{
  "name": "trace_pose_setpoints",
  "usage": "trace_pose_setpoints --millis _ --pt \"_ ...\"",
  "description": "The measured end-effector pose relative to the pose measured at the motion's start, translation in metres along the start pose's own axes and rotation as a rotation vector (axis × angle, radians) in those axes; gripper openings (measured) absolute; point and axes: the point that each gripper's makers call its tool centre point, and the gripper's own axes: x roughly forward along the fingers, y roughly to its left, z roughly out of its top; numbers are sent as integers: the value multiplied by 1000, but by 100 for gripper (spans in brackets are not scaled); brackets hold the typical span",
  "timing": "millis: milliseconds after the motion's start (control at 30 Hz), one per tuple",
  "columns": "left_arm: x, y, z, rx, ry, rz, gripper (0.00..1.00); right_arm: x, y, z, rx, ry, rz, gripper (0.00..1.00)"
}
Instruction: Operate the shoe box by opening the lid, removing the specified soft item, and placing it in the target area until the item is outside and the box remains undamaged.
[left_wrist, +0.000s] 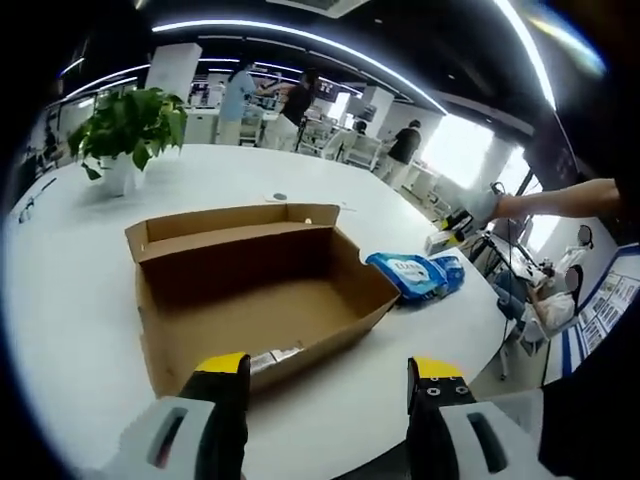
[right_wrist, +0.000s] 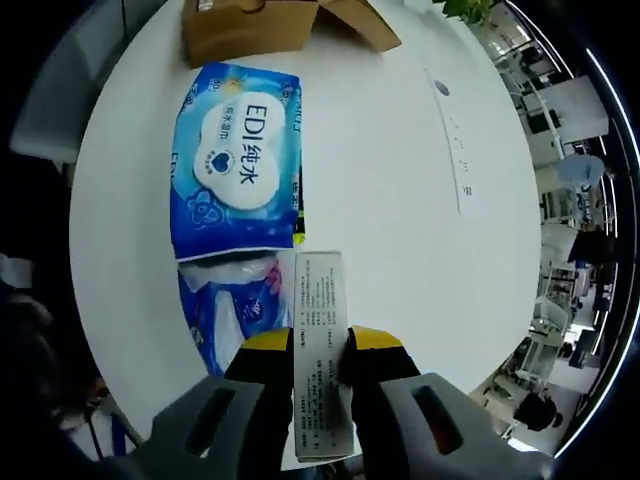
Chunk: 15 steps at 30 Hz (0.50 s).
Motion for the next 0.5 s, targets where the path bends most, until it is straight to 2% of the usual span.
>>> trace_pose_setpoints --millis 333,500 --pt "-2 2 0 -8 -2 13 65 15 4 4 -58 6 37 18" --pt "-3 4 -1 -16 2 22 65 20 2 9 -54 -24 58 18"
